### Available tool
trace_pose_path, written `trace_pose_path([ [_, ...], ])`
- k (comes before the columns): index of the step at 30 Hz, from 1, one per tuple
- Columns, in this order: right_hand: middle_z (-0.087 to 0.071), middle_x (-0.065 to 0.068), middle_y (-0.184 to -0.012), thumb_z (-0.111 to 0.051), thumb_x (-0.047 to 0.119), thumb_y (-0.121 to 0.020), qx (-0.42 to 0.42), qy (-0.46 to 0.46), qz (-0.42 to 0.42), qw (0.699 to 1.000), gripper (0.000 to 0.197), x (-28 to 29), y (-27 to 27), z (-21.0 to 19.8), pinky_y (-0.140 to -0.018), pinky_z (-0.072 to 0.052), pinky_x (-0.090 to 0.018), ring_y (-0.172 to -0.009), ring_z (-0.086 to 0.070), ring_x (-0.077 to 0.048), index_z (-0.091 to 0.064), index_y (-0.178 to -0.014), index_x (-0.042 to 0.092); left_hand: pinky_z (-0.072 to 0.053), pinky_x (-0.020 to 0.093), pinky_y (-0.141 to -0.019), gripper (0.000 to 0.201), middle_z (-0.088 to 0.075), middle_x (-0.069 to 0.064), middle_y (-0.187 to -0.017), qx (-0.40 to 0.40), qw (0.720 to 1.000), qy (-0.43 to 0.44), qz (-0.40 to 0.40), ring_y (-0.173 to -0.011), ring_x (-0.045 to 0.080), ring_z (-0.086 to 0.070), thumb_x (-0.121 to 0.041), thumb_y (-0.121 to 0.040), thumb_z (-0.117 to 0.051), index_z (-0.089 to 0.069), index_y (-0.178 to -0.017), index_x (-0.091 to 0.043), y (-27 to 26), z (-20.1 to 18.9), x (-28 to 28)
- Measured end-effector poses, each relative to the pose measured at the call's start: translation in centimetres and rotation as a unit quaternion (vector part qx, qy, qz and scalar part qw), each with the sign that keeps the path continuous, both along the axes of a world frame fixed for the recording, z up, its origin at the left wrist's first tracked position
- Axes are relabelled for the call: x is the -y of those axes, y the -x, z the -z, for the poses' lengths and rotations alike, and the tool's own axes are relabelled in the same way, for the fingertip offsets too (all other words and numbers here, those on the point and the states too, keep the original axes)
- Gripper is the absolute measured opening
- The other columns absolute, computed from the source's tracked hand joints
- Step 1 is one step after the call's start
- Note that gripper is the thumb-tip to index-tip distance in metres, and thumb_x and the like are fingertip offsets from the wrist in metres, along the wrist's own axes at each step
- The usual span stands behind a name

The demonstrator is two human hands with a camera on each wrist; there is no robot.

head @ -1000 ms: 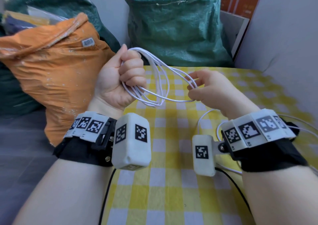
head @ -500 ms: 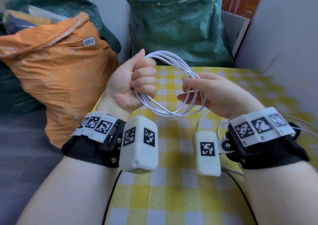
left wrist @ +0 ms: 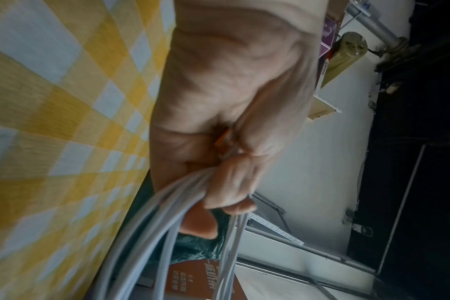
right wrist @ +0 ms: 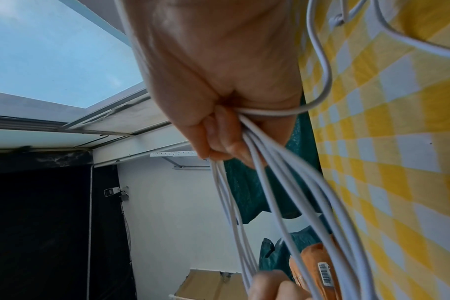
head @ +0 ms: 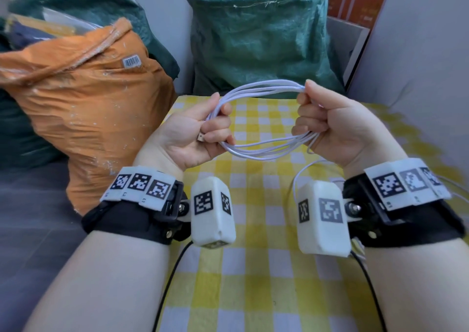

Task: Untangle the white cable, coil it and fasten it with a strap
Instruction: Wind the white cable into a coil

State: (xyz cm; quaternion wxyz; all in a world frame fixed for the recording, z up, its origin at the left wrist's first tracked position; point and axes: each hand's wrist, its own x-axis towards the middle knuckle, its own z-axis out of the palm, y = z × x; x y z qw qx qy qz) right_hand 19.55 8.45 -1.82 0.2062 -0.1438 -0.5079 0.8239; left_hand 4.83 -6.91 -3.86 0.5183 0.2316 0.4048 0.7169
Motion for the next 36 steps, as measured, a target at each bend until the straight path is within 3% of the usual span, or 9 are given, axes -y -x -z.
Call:
trace_pose_path([
  [4,-0.020,0.011,-0.041,-0.043,0.028,-0.099,0.012,-0.005,0.037,0.999,0.034,-0.4,-0.1,0.1,-0.036,-0.025,-0.014,-0.033,-0.017,-0.002,-0.043,-0.068,0.014,-0.054,0.024,-0.059,0.037,-0.045,-0.004,-0.051,-0.033,0.999,0.011,0.003,-0.046,0.010,-0.050,-0.028,-0.094,-0.038,-0.062,-0.072,-0.011,-0.3,0.3,-0.1],
  [6,-0.019,0.010,-0.043,-0.043,0.027,-0.099,0.025,-0.020,0.045,0.998,0.034,-0.5,-0.1,0.1,-0.034,-0.022,-0.014,-0.033,-0.017,-0.003,-0.043,-0.068,0.014,-0.056,0.028,-0.062,0.032,-0.052,-0.002,-0.056,-0.062,0.998,0.009,0.015,-0.051,0.011,-0.057,-0.025,-0.090,-0.042,-0.067,-0.090,-0.007,-0.3,0.4,0.2],
  [9,-0.020,0.010,-0.043,-0.045,0.026,-0.099,0.050,-0.052,0.053,0.996,0.033,-0.3,0.0,0.1,-0.032,-0.019,-0.015,-0.033,-0.016,-0.003,-0.044,-0.067,0.014,-0.056,0.030,-0.064,0.042,-0.055,-0.001,-0.057,-0.107,0.993,0.032,0.049,-0.051,0.014,-0.058,-0.032,-0.087,-0.041,-0.059,-0.115,-0.007,-0.4,0.2,0.4],
  [13,-0.020,0.010,-0.043,-0.046,0.026,-0.099,0.055,-0.065,0.079,0.993,0.034,-0.1,0.2,0.2,-0.033,-0.019,-0.015,-0.034,-0.015,-0.004,-0.043,-0.067,0.014,-0.054,0.027,-0.059,0.043,-0.053,-0.001,-0.052,-0.146,0.987,0.071,0.007,-0.048,0.015,-0.055,-0.035,-0.100,-0.031,-0.063,-0.100,-0.006,-0.9,0.0,-0.1],
  [16,-0.020,0.009,-0.044,-0.049,0.027,-0.098,0.051,-0.054,0.093,0.993,0.034,-0.2,0.2,0.3,-0.035,-0.020,-0.016,-0.036,-0.015,-0.005,-0.045,-0.066,0.014,-0.054,0.026,-0.055,0.038,-0.055,-0.001,-0.051,-0.145,0.985,0.081,-0.041,-0.046,0.013,-0.055,-0.029,-0.101,-0.035,-0.064,-0.090,-0.006,-1.0,0.1,-0.3],
  [24,-0.021,0.009,-0.046,-0.051,0.030,-0.096,0.055,-0.041,0.101,0.992,0.034,0.0,0.1,0.2,-0.038,-0.029,-0.015,-0.036,-0.019,-0.005,-0.047,-0.067,0.014,-0.054,0.022,-0.050,0.034,-0.063,-0.003,-0.054,-0.085,0.986,0.080,-0.118,-0.047,0.008,-0.062,-0.026,-0.102,-0.036,-0.061,-0.087,-0.007,-1.1,0.0,-0.8],
  [32,-0.020,0.009,-0.045,-0.051,0.032,-0.096,0.066,-0.042,0.111,0.991,0.037,-0.1,0.1,0.4,-0.039,-0.028,-0.015,-0.036,-0.019,-0.006,-0.046,-0.065,0.014,-0.056,0.027,-0.051,0.034,-0.072,0.007,-0.068,-0.008,0.988,0.045,-0.151,-0.058,0.013,-0.070,-0.024,-0.103,-0.033,-0.058,-0.090,-0.006,-0.4,0.3,-0.9],
  [36,-0.020,0.009,-0.042,-0.048,0.031,-0.097,0.043,-0.019,0.130,0.990,0.038,-0.6,0.0,0.4,-0.036,-0.022,-0.016,-0.035,-0.016,-0.006,-0.042,-0.064,0.014,-0.058,0.029,-0.058,0.034,-0.073,0.009,-0.076,-0.056,0.992,0.051,-0.103,-0.065,0.016,-0.071,-0.023,-0.103,-0.032,-0.061,-0.094,-0.007,-0.3,0.4,-0.6],
])
